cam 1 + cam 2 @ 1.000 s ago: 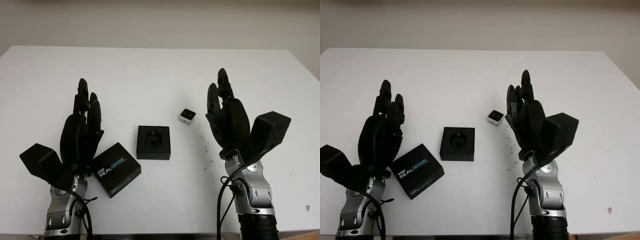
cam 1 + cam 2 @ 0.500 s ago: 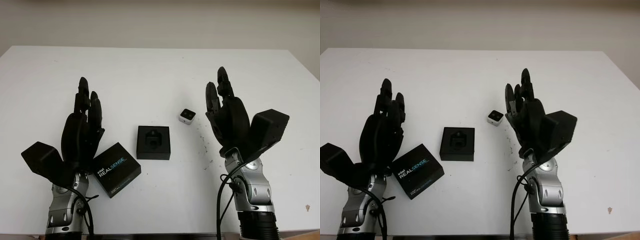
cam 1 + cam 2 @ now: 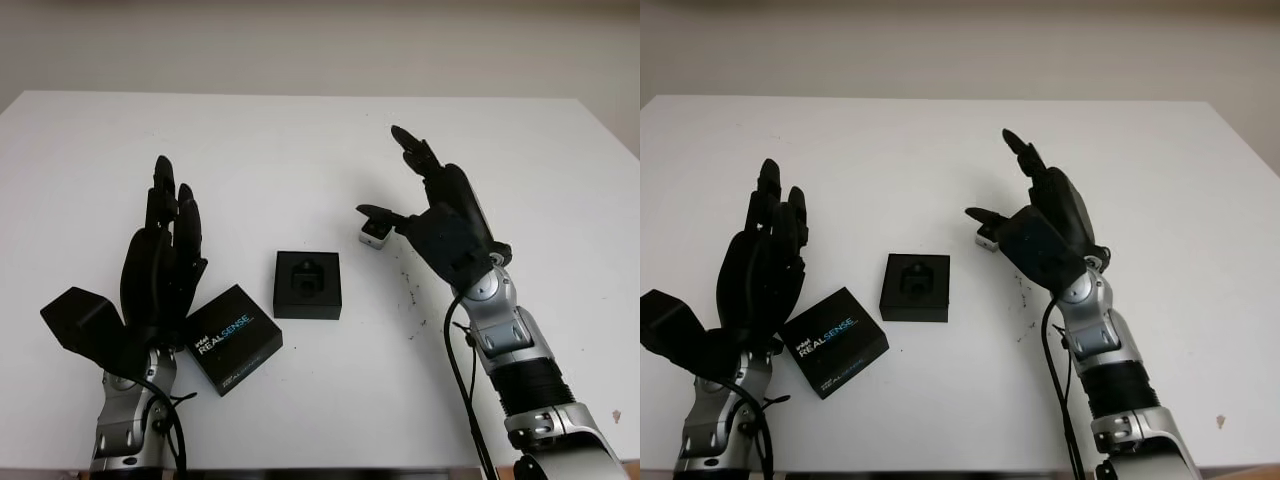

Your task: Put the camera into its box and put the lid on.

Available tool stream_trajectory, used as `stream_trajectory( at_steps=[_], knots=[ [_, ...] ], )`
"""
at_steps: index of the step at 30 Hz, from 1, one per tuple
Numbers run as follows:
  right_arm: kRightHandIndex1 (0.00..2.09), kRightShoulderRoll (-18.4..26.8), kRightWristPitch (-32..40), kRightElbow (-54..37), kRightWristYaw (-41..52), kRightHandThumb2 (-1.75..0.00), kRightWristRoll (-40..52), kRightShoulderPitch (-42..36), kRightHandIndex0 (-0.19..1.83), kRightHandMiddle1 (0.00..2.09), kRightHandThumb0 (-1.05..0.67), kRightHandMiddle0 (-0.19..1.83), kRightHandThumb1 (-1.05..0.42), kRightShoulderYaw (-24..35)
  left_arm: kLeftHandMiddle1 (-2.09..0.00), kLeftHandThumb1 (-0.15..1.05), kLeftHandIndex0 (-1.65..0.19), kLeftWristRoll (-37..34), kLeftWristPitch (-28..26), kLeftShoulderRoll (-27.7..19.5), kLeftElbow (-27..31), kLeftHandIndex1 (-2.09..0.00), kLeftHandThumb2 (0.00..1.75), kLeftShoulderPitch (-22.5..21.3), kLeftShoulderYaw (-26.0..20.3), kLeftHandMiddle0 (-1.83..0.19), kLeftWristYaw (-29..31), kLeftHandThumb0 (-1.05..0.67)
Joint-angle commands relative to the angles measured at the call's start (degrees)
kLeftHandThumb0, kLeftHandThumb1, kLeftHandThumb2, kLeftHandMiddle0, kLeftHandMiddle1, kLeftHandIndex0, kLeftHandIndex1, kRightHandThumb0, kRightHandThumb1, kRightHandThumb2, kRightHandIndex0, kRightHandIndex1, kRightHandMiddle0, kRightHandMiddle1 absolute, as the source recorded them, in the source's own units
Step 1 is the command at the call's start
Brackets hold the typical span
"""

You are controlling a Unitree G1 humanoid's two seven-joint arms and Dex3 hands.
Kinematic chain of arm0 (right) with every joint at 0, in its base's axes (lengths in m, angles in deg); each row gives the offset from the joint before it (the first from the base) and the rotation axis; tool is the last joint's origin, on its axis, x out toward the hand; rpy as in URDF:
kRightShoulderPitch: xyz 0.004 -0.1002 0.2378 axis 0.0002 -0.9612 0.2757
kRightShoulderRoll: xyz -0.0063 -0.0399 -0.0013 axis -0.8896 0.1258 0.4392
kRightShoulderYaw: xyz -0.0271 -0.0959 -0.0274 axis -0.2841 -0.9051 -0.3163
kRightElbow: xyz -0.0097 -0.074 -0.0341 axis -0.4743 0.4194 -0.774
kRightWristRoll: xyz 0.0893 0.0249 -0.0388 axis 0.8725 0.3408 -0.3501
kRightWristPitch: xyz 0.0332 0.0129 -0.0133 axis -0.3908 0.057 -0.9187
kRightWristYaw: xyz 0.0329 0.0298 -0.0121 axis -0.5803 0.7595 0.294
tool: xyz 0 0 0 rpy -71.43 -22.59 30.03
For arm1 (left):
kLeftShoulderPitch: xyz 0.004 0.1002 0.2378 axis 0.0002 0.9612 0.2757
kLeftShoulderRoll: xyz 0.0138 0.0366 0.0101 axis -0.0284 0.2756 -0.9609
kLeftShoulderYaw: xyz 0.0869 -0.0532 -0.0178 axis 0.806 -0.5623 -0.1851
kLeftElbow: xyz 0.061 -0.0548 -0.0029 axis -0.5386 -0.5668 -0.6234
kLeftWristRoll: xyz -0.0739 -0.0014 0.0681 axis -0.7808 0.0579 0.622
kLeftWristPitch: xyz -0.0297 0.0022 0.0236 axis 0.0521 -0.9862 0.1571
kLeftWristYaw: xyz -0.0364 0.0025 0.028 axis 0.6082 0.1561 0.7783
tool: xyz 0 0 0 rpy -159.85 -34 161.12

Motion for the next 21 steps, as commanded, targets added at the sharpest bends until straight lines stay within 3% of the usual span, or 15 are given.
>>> stream_trajectory(
  at_steps=[1,9,21],
  knots=[
    [0.24,0.75,-1.0,2.29,0.13,-0.05,-0.23,1.76,0.25,0.24,-0.6,0.21,-0.81,-0.65,0.0,1.05,0.19,-0.24,0.29,-0.21,0.64,0.0,0.49,-0.02,-0.29,0.19,0.24,-0.69],
    [0.25,0.93,-2.41,9.39,-0.5,-0.06,-0.98,3.88,0.31,0.18,-0.67,0.28,-0.84,-2.41,0.0,1.05,0.19,-0.57,0.43,-0.12,0.44,0.0,0.48,-0.28,-0.37,0.19,0.42,-0.68],
    [0.22,1.46,-1.59,11.84,-2.66,-0.06,-4.08,3.49,0.26,0.17,-0.7,0.38,-0.87,-4.96,0.0,1.05,0.19,0.09,0.74,-0.36,0.61,0.0,0.48,0.03,-0.21,0.19,0.25,-0.68]
  ],
)
